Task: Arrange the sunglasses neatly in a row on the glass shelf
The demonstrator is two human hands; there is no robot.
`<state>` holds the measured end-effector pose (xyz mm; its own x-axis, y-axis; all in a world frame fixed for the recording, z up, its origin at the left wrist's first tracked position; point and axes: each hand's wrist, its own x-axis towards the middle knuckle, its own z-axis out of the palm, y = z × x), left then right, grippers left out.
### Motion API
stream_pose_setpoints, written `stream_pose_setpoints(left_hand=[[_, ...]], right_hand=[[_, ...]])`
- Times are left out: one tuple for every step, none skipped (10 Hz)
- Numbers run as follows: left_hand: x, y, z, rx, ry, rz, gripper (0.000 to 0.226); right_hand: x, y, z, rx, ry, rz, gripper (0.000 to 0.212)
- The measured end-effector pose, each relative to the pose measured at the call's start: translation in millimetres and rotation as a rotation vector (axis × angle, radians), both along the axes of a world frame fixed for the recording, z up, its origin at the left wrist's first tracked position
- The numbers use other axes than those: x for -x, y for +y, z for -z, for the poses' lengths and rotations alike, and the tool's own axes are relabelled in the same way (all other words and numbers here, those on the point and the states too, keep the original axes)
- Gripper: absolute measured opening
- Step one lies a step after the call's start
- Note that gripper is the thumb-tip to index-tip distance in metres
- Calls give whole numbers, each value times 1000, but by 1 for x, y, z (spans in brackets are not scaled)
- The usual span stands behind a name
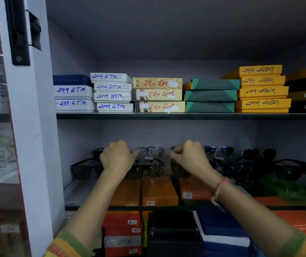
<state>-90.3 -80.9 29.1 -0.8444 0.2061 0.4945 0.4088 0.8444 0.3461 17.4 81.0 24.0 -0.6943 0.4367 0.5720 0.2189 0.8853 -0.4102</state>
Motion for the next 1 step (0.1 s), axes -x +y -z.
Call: stream_pose_setpoints(left_hand=[[-41,-5,5,-206,340,184,43]], right_hand=[[-66,9,-10,-13,118,-41,22]])
